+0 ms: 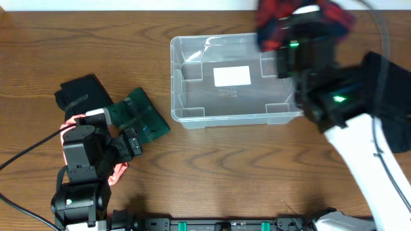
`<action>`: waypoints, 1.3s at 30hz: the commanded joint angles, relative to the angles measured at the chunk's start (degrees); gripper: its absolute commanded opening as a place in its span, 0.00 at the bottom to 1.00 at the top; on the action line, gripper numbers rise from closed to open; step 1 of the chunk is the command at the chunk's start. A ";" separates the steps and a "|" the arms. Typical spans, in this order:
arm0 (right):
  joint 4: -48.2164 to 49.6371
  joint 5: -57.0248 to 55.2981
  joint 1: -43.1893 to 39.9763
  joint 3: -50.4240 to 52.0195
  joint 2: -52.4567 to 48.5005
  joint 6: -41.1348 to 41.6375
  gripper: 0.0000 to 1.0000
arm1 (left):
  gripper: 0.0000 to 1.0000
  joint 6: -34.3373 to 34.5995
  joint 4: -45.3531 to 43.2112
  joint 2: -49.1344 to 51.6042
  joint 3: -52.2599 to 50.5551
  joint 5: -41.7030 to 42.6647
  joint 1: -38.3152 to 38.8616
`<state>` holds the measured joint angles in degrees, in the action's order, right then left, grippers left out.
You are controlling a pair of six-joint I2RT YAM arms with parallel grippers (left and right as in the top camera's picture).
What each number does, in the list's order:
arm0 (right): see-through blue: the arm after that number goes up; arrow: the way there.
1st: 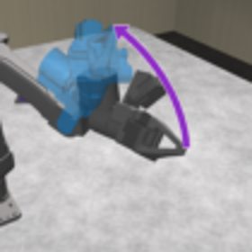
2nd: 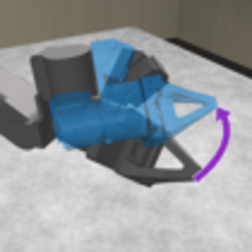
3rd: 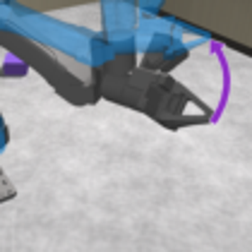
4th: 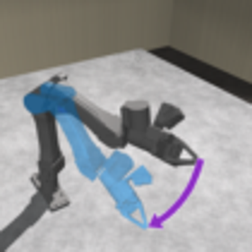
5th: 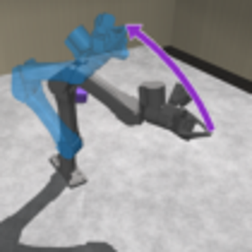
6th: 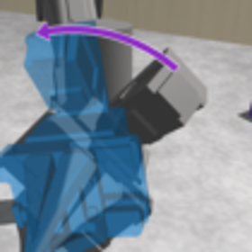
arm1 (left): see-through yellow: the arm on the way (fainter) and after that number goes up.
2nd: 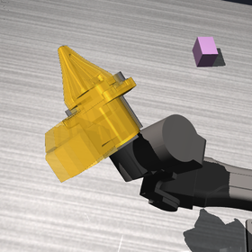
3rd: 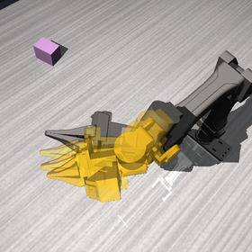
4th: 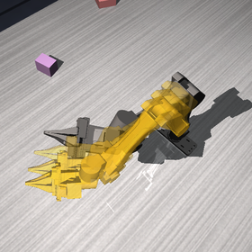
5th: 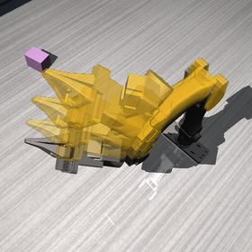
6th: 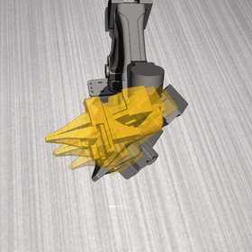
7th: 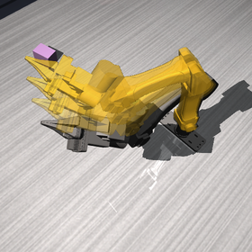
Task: Pack container
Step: 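Carry the plaid shirt into the clear bin and release it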
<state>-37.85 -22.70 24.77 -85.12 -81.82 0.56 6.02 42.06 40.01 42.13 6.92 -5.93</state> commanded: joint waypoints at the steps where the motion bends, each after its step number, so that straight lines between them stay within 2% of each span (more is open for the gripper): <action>1: 0.55 1.14 3.58 -0.35 -5.97 -3.45 0.01 | 0.98 0.26 0.52 -0.02 1.29 0.09 0.17; 12: -0.59 4.09 9.46 -0.33 -28.35 -5.14 0.01 | 0.98 0.26 0.76 -0.02 1.29 0.09 0.17; 17: -1.20 4.09 9.84 -0.33 -33.48 -5.14 0.01 | 0.98 0.26 0.76 -0.02 1.29 0.09 0.17; 18: -1.20 4.09 9.84 -0.33 -33.62 -5.14 0.04 | 0.98 0.26 0.74 -0.02 1.29 0.09 0.17; 19: -1.16 4.09 9.84 -0.33 -33.57 -5.14 0.15 | 0.98 0.26 0.74 -0.02 1.29 0.09 0.17; 20: -1.18 4.07 9.86 -0.39 -33.24 -5.14 0.31 | 0.98 0.26 0.74 -0.02 1.29 0.09 0.17; 22: -1.16 4.00 9.86 -0.46 -31.58 -5.16 0.75 | 0.98 0.26 0.74 -0.02 1.29 0.09 0.17; 23: -1.11 3.30 9.86 -0.50 -30.29 -5.16 0.90 | 0.98 0.26 0.74 -0.02 1.29 0.09 0.17; 24: -1.09 2.27 9.86 -0.59 -28.89 -5.14 0.99 | 0.98 0.26 0.74 -0.02 1.29 0.09 0.17; 32: 1.42 -3.41 7.28 -0.81 -12.22 -5.14 0.99 | 0.98 0.26 0.76 -0.02 1.29 0.09 0.17; 35: -1.09 -5.53 2.93 -0.79 -8.07 -5.09 0.99 | 0.98 0.26 0.76 -0.02 1.29 0.09 0.17; 39: -7.10 -5.70 -5.73 -0.52 -7.41 -5.14 0.99 | 0.98 0.26 0.74 -0.02 1.29 0.09 0.17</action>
<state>-43.05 -26.06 24.21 -86.46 -87.46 -4.62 6.02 42.70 40.01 42.13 6.92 -5.93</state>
